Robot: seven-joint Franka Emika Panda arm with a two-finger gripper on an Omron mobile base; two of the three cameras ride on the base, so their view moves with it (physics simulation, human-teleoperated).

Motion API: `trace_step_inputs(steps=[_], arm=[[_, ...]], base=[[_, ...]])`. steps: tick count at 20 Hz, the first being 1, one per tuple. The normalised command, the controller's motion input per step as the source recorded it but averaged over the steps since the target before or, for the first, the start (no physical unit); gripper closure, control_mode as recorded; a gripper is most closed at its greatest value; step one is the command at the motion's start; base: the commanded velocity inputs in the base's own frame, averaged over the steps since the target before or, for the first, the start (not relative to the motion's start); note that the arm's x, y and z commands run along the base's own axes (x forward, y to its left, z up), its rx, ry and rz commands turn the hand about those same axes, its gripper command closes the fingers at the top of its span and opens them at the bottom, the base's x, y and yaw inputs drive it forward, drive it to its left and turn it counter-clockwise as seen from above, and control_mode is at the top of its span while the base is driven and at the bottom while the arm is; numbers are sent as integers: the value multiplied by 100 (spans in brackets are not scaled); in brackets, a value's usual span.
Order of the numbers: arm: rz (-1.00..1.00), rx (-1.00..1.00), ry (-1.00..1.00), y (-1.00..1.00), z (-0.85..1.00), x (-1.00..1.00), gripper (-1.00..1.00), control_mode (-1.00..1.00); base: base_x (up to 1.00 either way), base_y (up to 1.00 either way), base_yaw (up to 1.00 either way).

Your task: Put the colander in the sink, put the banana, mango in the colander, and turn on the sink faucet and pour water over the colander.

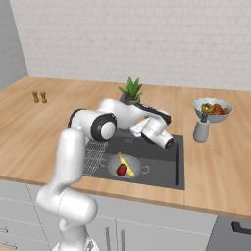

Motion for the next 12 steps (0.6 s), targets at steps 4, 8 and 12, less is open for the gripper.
trace_step_inputs(steps=[4,8,12], arm=[[0,0,1,23,3,18,-100,-100],[0,0,3,22,0,27,-100,-100],[0,0,1,18,0,31,-100,-100]], base=[[0,0,0],[0,0,0],[0,0,0]])
